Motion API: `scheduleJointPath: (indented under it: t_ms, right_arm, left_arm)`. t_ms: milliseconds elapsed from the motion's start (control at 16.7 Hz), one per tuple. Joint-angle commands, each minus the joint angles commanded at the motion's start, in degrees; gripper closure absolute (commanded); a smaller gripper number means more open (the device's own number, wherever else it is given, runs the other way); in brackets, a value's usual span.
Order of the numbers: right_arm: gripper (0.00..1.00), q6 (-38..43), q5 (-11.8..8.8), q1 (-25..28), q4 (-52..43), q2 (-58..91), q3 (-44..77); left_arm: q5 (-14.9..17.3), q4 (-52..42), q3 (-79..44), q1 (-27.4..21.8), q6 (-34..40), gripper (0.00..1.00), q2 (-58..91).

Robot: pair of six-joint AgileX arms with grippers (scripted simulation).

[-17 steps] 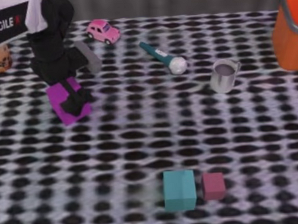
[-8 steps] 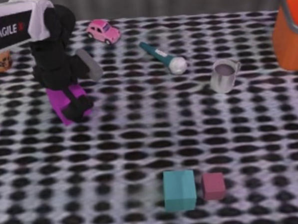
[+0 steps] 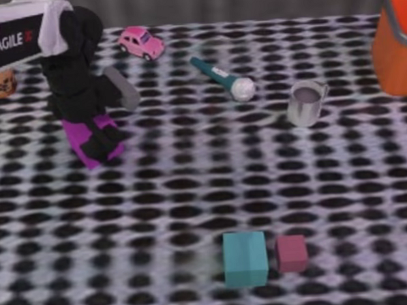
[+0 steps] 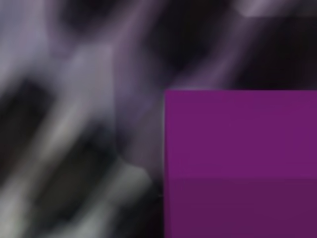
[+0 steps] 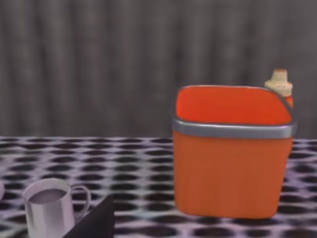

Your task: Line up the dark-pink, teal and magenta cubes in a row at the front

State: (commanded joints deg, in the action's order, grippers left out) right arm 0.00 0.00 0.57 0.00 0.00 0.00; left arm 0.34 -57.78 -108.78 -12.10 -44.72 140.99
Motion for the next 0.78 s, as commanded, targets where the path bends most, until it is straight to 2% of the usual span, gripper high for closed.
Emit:
scheduleJointPath:
  t_ms: [120, 180, 780]
  right_arm:
    - [0.0, 0.0, 0.0, 0.0, 0.0, 0.0, 0.0]
    - [0.0, 0.0, 0.0, 0.0, 0.0, 0.0, 0.0]
    - [0.0, 0.0, 0.0, 0.0, 0.0, 0.0, 0.0]
  left_arm:
    - [0.0, 0.0, 0.0, 0.0, 0.0, 0.98, 0.0]
    - [0.0, 0.0, 0.0, 0.0, 0.0, 1.0, 0.0]
    - [0.2, -1.2, -0.9, -0.2, -0.1, 1.0, -0.7]
